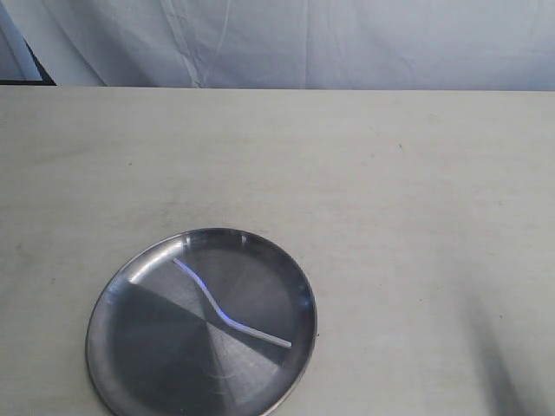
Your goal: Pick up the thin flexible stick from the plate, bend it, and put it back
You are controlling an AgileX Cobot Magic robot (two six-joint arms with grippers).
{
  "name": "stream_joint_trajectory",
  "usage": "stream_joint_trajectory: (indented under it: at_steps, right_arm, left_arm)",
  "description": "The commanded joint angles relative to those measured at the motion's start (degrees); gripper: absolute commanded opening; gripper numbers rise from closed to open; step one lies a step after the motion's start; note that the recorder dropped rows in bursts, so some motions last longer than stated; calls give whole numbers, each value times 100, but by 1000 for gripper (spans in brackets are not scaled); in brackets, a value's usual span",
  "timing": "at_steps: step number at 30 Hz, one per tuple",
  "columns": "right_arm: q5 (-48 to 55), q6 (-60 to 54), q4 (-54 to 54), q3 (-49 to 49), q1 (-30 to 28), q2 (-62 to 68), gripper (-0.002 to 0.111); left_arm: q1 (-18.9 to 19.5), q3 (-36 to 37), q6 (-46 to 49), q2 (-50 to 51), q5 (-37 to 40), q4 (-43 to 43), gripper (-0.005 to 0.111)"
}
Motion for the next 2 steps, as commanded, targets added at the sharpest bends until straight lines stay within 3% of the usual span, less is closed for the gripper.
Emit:
stream_joint_trajectory:
  at_steps: [1,2]
  right_arm:
    - [-82,-1,10,8,0,-19,-1]
    - [-82,-1,10,8,0,-19,-1]
  left_arm:
    - [1,21,-9,-36,-36,35,0]
    - [1,21,-9,-36,-36,35,0]
